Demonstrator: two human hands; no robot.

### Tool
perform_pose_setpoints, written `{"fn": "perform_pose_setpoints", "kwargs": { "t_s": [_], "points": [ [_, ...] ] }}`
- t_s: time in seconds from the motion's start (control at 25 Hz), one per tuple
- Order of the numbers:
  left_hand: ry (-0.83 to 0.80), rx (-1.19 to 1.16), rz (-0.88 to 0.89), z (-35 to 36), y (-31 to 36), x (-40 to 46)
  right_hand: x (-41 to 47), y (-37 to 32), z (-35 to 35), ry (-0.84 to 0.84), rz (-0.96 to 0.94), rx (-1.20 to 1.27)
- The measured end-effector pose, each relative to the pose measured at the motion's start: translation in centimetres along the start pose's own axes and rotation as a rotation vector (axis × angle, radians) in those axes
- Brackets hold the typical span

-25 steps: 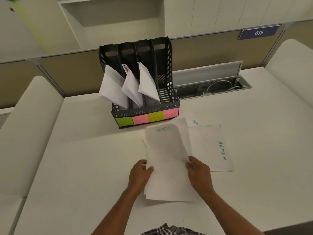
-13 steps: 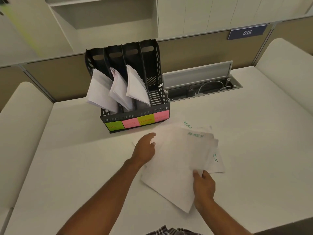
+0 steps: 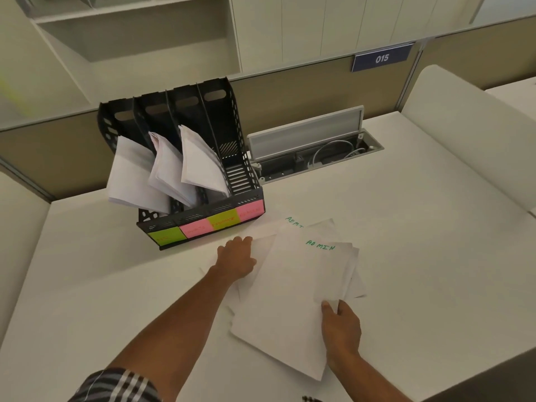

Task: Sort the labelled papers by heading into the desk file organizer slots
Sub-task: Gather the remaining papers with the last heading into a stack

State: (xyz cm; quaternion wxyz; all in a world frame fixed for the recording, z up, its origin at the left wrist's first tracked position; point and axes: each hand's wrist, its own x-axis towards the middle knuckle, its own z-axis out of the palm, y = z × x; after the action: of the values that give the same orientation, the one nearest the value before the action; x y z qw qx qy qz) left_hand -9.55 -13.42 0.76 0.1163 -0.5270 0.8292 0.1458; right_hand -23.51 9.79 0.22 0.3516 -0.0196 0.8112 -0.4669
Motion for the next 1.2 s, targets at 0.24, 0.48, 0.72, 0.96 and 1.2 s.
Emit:
{"fn": "perform_pose_setpoints", "kwargs": {
  "t_s": [0.24,0.48,0.72,0.96,1.2],
  "points": [
    [0.107,-0.310,-0.209,2.2,-2.9,-5.5,0.4,-1.1,0.4,-0.043,-0.115,-0.059],
    [0.075,-0.667,-0.532,5.6,-3.6,-13.3,1.6,-1.3,-0.3,-0.079,-0.172,-0.144],
    [0.123,-1.496,-0.766,8.0,-2.3,-18.7,2.8,-1.4,-1.6,-0.231,-0.141,-0.195],
    [0.031,-1.700,-0.777,8.3,0.0,-20.8,2.6,-1.6,-1.5,-0.268,-0.231,-0.367],
    [-0.190,-1.699,-0.697,8.1,1.0,-21.3,3.0,-2.1,-1.3,-0.312,-0.185,-0.356]
  ]
}}
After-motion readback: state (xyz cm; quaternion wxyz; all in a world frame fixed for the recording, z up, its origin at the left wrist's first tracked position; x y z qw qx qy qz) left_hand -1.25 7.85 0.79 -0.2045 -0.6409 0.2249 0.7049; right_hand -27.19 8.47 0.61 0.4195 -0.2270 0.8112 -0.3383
